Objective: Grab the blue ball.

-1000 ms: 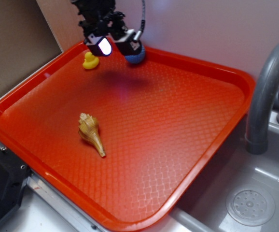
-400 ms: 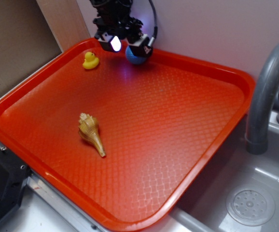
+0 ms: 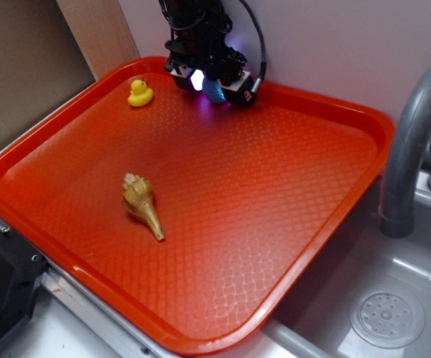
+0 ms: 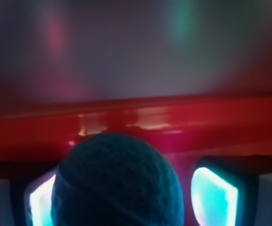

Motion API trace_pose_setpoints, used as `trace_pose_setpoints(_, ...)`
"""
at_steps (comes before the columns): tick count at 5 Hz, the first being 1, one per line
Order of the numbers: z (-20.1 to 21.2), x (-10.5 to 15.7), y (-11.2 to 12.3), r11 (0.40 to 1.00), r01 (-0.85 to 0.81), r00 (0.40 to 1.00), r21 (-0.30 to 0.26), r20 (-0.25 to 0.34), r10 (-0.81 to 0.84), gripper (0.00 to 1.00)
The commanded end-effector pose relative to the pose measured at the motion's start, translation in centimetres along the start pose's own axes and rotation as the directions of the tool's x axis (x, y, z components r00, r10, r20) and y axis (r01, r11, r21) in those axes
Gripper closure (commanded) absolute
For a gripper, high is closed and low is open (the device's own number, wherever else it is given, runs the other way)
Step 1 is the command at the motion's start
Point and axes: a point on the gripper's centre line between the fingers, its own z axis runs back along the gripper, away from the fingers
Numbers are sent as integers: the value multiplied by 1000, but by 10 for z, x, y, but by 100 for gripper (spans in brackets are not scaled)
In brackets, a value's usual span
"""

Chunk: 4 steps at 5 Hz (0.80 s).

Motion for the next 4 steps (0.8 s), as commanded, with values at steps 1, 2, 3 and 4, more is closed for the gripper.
trace_pose_setpoints(1, 20, 18, 4, 995, 3, 1000, -100, 30, 0, 100)
trace_pose_setpoints(2, 48, 8, 12, 992, 6, 1000, -127, -23, -9, 100)
trace_pose_setpoints(3, 96, -7, 26, 985, -39, 993, -166, -120, 20, 100)
trace_pose_setpoints(4, 152, -30, 34, 971, -48, 975, -234, -221, -5, 100)
